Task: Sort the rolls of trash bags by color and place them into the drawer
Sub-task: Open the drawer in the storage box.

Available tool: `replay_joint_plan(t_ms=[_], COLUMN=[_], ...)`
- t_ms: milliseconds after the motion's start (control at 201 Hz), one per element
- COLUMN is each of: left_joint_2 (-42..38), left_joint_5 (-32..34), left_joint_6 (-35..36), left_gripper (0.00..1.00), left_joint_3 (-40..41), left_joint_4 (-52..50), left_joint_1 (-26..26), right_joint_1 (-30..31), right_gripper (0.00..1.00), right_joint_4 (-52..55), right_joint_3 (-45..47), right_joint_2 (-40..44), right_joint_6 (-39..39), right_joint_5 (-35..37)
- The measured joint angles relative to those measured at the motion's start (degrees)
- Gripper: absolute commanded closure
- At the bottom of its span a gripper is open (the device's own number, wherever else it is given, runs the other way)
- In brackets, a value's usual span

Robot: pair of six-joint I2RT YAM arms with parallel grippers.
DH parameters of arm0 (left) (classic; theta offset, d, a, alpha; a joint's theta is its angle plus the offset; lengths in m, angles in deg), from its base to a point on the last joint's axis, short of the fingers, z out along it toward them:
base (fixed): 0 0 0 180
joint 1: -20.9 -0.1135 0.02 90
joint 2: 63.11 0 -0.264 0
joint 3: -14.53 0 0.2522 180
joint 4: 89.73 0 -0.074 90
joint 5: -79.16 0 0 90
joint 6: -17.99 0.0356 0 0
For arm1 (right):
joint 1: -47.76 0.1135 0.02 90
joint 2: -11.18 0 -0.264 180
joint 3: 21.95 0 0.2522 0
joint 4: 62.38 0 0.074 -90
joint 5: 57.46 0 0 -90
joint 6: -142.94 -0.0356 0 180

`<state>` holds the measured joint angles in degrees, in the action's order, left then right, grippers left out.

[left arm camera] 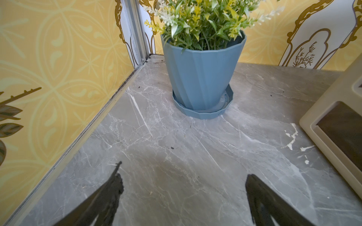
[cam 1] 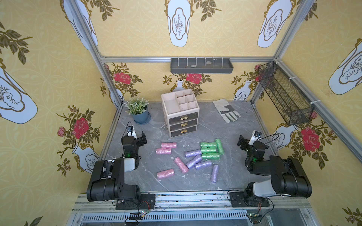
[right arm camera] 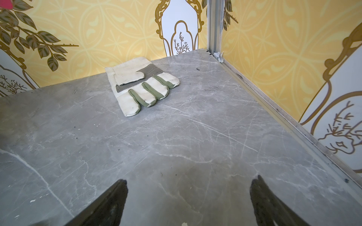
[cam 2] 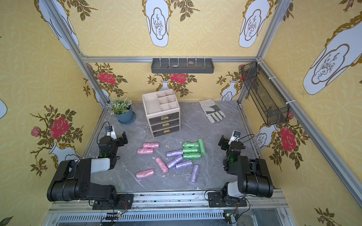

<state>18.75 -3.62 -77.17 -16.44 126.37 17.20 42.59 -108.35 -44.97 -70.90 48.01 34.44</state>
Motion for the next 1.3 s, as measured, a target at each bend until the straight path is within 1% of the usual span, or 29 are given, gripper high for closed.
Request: replay_joint_plan(t_ms=[144,174,199,234,289,393,468,548,572,612,647,707,757,836,886,961,1035,1190,1299], left_joint_2=[-0.8,-2.3,-4.0,-7.7,-12.6,-20.0,-23.3,-26.2,-26.7,-27.0,-26.9,-25.6,-23.5,-18.8,-13.9,-6.3,0.7,10.8,15.7], left_joint_5=[0.0,0.5,1.2,3.1,5.2,10.8,13.7,16.5,16.8,16.8,16.8,16.9,16.9,16.7,16.5,16.6,15.8,12.8,10.9], left_joint_6=[0.0,0.0,0.0,0.0,-0.6,-4.2,-7.4,-11.5,-12.6,-14.2,-15.4,-17.2,-18.1,-19.5,-19.6,-20.3,-20.9,-22.0,-22.6], left_gripper=[0.01,0.01,0.01,0.01,0.0,0.06,0.11,0.16,0.17,0.18,0.19,0.21,0.22,0.22,0.22,0.21,0.21,0.23,0.25], left_joint_3=[0.0,-0.1,-0.6,-2.1,-5.4,-10.2,-14.3,-21.5,-24.0,-28.2,-31.8,-39.4,-45.7,-56.0,-64.0,-74.6,-82.9,-94.6,-102.6], left_joint_4=[-1.1,-2.6,-5.1,-8.9,-13.4,-22.1,-30.3,-40.9,-43.9,-48.7,-52.8,-60.8,-66.6,-76.3,-82.1,-90.1,-97.3,-108.5,-114.0], left_joint_1=[0.0,0.4,0.7,1.7,3.5,6.8,8.0,9.9,10.4,11.4,12.2,13.9,15.6,18.9,21.6,24.6,25.6,25.8,25.8], right_joint_1=[0.0,0.3,0.8,2.0,4.3,9.4,14.5,21.6,23.2,26.1,27.1,27.7,28.9,32.3,34.4,36.9,39.1,44.2,45.7], right_gripper=[0.03,0.03,0.03,0.03,0.03,0.03,0.03,0.03,0.03,0.03,0.03,0.03,0.03,0.02,0.03,0.03,0.03,0.03,0.02], right_joint_4=[0.6,2.9,7.3,12.9,18.8,30.1,39.8,49.7,51.8,58.1,63.1,70.4,75.0,80.3,81.9,82.2,81.9,81.1,79.1], right_joint_3=[-0.3,-0.9,-2.4,-5.4,-11.2,-22.4,-30.9,-39.1,-40.7,-45.2,-49.1,-55.8,-59.5,-61.6,-61.5,-60.6,-59.5,-57.6,-57.2], right_joint_2=[0.6,1.8,3.9,7.4,11.6,16.4,16.6,15.8,15.5,14.5,13.2,10.6,9.0,7.8,7.7,7.6,7.5,7.5,7.4], right_joint_6=[0.0,0.0,0.1,0.3,0.5,0.5,0.5,-0.2,-1.0,-3.5,-6.3,-12.2,-17.0,-23.1,-26.8,-32.5,-37.7,-45.5,-49.2], right_joint_5=[-0.2,-0.1,0.4,1.0,1.4,2.1,4.0,7.9,8.9,10.5,11.1,11.8,12.1,9.8,8.3,6.2,4.7,3.7,3.4])
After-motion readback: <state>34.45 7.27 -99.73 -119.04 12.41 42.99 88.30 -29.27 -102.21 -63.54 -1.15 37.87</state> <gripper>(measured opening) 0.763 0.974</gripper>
